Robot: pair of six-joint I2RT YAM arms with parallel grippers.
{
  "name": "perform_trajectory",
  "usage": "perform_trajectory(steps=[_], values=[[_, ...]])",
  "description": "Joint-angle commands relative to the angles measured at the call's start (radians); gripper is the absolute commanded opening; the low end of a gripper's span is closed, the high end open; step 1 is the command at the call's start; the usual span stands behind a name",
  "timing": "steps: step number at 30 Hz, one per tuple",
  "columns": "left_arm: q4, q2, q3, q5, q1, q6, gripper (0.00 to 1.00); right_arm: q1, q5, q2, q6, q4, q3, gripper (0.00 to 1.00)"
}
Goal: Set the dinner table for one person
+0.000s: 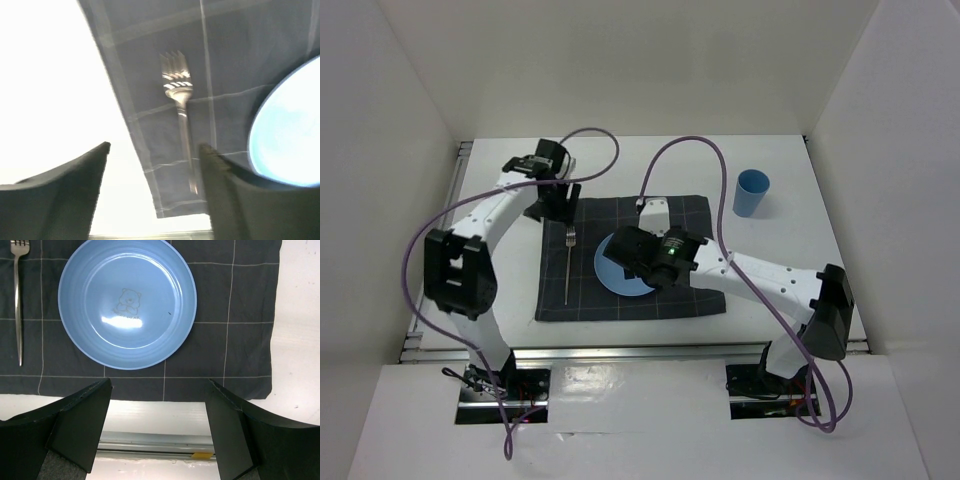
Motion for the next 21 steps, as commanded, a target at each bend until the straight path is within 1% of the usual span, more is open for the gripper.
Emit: perform_trajectory(steps=[1, 2, 3, 4, 5, 6, 8, 10, 12, 13, 14, 15, 17, 19, 21], values=[[0.134, -0.172, -0.028, -0.168, 0.051, 0.156, 0.82, -0.005, 0.002, -0.060, 0.002, 0.044, -0.023, 0.82], [0.152, -0.172, -0.051, -0.179, 0.079, 0.186, 1.00, -0.005, -0.007, -0.069, -0.012, 0.044, -0.032, 0.82], [0.164, -0.172, -0.063, -0.194, 0.141, 0.212, 1.00, -0.005, -0.016, -0.069, -0.012, 0.044, -0.032, 0.82], [0.178, -0.158, -0.075, -0.194, 0.177, 0.258, 1.00, -0.005, -0.016, -0.069, -0.021, 0.044, -0.032, 0.82], [0.178, -0.144, -0.076, -0.185, 0.212, 0.272, 1.00, -0.005, -0.016, -0.060, -0.021, 0.044, -0.032, 0.82], [0.178, -0.117, -0.085, -0.144, 0.282, 0.287, 1.00, -0.005, -0.016, -0.051, -0.036, 0.044, -0.018, 0.82], [0.178, -0.084, -0.085, -0.107, 0.343, 0.322, 0.90, -0.005, -0.027, -0.042, -0.070, 0.059, -0.006, 0.82], [0.163, -0.028, -0.053, -0.076, 0.398, 0.335, 0.83, -0.005, -0.041, -0.030, -0.091, 0.082, 0.005, 0.82], [0.163, 0.017, -0.019, -0.065, 0.427, 0.379, 0.83, -0.005, -0.082, -0.019, -0.105, 0.098, 0.025, 0.82], [0.163, 0.040, -0.005, -0.085, 0.456, 0.379, 0.83, -0.005, -0.096, -0.008, -0.105, 0.107, 0.025, 0.82], [0.163, 0.087, 0.012, -0.085, 0.473, 0.388, 0.83, -0.005, -0.111, 0.001, -0.119, 0.121, 0.040, 0.82], [0.149, 0.107, 0.053, -0.064, 0.490, 0.388, 0.83, -0.005, -0.140, 0.001, -0.128, 0.121, 0.054, 0.82], [0.123, 0.150, 0.084, -0.001, 0.530, 0.388, 0.81, -0.005, -0.150, 0.001, -0.128, 0.133, 0.054, 0.82], [0.103, 0.175, 0.118, 0.062, 0.541, 0.405, 0.77, -0.005, -0.159, 0.001, -0.128, 0.142, 0.054, 0.82], [0.082, 0.195, 0.118, 0.088, 0.541, 0.427, 0.75, -0.005, -0.159, -0.008, -0.128, 0.152, 0.054, 0.82]])
